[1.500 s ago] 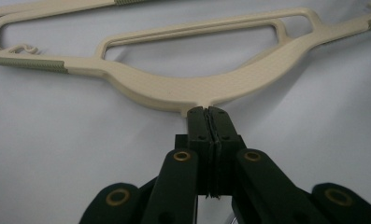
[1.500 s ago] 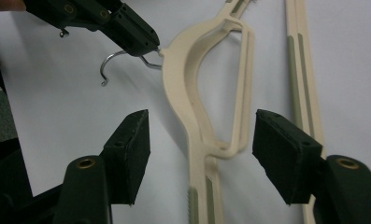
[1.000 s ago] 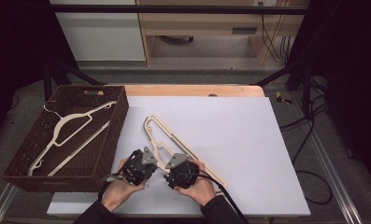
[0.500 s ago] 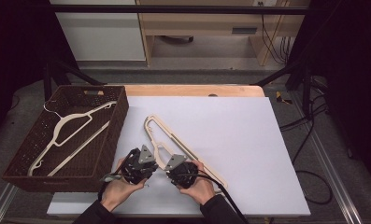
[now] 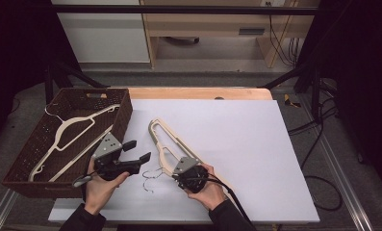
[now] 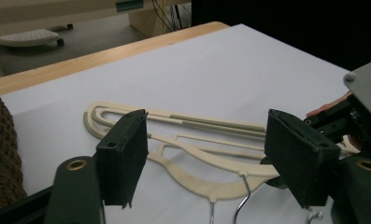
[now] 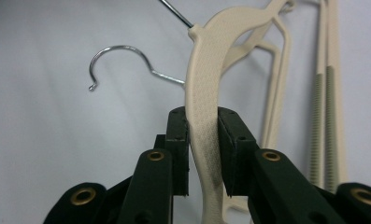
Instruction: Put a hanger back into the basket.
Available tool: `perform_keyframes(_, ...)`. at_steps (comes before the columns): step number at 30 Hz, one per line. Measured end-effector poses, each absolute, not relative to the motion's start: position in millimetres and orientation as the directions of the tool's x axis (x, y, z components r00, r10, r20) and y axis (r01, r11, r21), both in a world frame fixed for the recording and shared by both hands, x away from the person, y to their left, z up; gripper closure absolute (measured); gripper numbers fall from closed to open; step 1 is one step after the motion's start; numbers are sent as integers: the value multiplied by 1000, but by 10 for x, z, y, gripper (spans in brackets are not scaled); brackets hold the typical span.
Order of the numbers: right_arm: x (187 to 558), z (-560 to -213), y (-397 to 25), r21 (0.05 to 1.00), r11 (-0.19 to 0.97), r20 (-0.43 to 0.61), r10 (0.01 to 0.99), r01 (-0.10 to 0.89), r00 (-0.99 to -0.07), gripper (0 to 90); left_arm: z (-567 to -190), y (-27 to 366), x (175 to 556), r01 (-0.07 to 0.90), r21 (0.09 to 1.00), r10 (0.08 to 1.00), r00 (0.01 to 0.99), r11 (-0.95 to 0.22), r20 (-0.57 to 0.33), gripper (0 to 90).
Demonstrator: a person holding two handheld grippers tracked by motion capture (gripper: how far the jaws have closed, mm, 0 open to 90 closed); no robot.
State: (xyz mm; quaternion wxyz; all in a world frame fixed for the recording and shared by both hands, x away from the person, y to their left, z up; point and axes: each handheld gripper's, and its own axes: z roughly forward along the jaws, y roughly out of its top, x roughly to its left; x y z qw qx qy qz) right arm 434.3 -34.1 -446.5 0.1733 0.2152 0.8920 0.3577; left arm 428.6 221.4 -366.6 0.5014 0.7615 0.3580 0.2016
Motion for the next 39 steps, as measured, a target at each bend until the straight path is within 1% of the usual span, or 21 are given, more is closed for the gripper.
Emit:
perform_keyframes(4, 4349, -4382, -428, 737, 628, -160, 523, 251, -837, 778, -3649, 2271, 4291, 337, 917, 756, 651, -212, -64, 260)
perform_keyframes(10, 4369, -4240, -595, 773, 580, -164, 573, 256, -803, 811, -3686, 2263, 4308, 343, 913, 764, 643, -219, -58, 229)
perform_keyframes(18, 4439, -4131, -858, 812, 507, -164, 674, 290, -720, 859, -3711, 2241, 4312, 334, 913, 762, 647, -235, -40, 214)
perform_keyframes(20, 4450, -4106, -914, 819, 490, -161, 695, 298, -701, 871, -3713, 2238, 4311, 330, 913, 761, 647, -240, -34, 209)
perform_keyframes(22, 4460, -4078, -988, 839, 458, -134, 698, 294, -703, 872, -3712, 2232, 4306, 324, 913, 756, 654, -247, -27, 204)
perform_keyframes(24, 4457, -4034, -1055, 849, 437, -121, 708, 297, -696, 872, -3708, 2221, 4300, 315, 915, 751, 660, -254, -19, 180)
perform_keyframes(29, 4418, -3931, -1176, 860, 419, -69, 663, 292, -746, 872, -3689, 2169, 4268, 299, 911, 733, 680, -283, 4, 129)
perform_keyframes(33, 4350, -3844, -1202, 868, 422, -56, 610, 264, -791, 872, -3686, 2119, 4250, 284, 906, 706, 707, -315, 24, 105)
perform_keyframes(39, 4268, -3792, -1140, 863, 440, 4, 482, 246, -876, 872, -3682, 2043, 4213, 246, 895, 665, 744, -372, 72, 95)
